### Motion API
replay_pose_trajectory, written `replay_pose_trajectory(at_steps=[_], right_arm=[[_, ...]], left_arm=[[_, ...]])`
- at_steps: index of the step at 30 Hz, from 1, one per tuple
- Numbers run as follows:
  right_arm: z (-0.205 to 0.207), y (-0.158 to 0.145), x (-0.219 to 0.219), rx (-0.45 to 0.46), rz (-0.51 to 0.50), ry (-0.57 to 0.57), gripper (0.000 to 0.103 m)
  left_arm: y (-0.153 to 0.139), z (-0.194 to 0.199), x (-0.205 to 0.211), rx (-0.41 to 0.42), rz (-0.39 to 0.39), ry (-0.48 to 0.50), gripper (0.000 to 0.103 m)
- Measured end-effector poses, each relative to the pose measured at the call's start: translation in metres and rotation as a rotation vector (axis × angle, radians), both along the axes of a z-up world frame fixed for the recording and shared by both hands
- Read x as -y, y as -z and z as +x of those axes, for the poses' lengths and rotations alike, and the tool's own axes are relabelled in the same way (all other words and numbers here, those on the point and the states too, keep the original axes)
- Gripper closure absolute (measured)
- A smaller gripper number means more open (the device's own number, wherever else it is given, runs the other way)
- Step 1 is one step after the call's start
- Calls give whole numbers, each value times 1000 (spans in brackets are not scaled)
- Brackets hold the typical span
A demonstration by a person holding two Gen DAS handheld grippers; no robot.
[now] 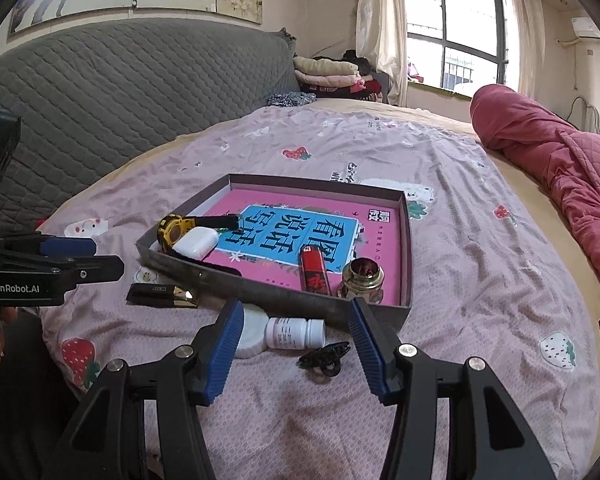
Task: Organize rigid objects
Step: 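Withdraw both tools up and away from the tray, then move the left tool to the black gold-tipped case while the right tool approaches the white pill bottle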
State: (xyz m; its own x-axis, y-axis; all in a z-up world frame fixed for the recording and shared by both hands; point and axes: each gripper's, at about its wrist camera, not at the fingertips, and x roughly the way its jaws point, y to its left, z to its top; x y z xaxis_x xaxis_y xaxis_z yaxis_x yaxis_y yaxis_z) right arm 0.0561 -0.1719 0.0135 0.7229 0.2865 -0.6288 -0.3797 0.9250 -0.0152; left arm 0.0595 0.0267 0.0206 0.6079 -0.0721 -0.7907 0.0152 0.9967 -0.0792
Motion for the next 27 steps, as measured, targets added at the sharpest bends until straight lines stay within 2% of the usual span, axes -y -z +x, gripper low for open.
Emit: replay_pose_trajectory(at_steps=[10, 27], right_arm=[[-3, 7, -2, -31, -3, -5, 49], [1, 16, -2, -64, -11, -5, 49]], left_arm=[[2, -1, -2, -12, -7, -5, 39], [22, 1, 1, -63, 7, 10, 39]])
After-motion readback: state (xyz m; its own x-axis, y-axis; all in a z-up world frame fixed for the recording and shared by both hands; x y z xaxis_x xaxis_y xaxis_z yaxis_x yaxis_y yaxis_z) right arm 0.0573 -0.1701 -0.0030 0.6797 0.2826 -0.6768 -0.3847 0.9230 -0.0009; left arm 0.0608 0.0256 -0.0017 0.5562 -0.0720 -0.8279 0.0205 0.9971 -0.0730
